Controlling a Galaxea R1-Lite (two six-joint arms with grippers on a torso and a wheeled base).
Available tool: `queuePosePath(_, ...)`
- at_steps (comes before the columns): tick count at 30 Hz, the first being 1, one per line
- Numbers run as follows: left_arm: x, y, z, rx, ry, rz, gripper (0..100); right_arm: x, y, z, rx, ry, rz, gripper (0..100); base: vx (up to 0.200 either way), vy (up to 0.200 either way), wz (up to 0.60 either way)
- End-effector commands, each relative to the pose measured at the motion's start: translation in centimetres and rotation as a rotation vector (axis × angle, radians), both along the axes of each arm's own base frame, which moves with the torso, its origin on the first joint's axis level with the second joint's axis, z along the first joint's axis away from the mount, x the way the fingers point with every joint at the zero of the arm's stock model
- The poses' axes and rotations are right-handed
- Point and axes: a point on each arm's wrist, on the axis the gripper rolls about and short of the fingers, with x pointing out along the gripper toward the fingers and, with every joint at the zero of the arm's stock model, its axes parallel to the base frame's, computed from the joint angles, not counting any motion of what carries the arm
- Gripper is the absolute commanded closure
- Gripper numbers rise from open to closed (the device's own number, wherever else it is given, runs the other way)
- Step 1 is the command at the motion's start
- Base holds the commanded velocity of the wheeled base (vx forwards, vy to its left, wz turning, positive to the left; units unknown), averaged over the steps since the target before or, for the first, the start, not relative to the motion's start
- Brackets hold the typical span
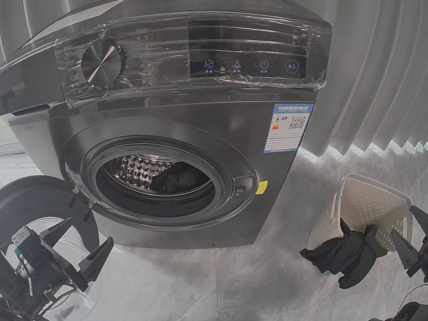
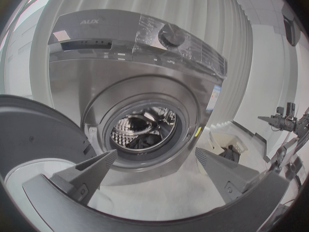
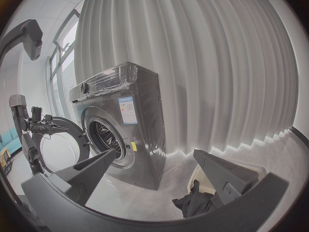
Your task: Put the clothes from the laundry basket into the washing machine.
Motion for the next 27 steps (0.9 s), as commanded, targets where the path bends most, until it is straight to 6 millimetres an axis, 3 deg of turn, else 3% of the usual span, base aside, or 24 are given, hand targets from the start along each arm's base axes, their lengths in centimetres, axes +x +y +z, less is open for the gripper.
queuePosePath(1,-3.5,2.9,-0.7,-0.010,-0.009,0.014,0,-4.0,-1.1,-1.8,0.019,-0.086,-0.028,0,0.000,0.000,0.00)
queuePosePath(6,-5.5,4.8,-1.9,-0.004,0.008,0.107,0,-6.4,-1.6,-4.2,0.012,-0.099,-0.070,0,0.000,-0.160,0.00)
queuePosePath(16,-8.0,5.9,-2.8,-0.028,-0.078,0.148,0,-6.5,-1.4,-4.3,-0.039,-0.110,-0.206,0,0.000,-0.040,0.00)
queuePosePath(20,-9.9,6.0,-4.3,-0.009,-0.118,0.088,0,-7.0,-1.2,-6.4,-0.067,-0.006,-0.193,0,0.000,0.000,0.00)
queuePosePath(22,-10.5,5.8,-5.1,0.009,-0.126,0.070,0,-7.0,-1.2,-6.5,-0.064,0.001,-0.183,0,0.000,0.000,0.00)
queuePosePath(27,-10.4,6.0,-5.6,0.045,-0.073,0.164,0,-7.0,-1.3,-6.4,-0.067,-0.011,-0.235,0,-0.040,-0.040,0.00)
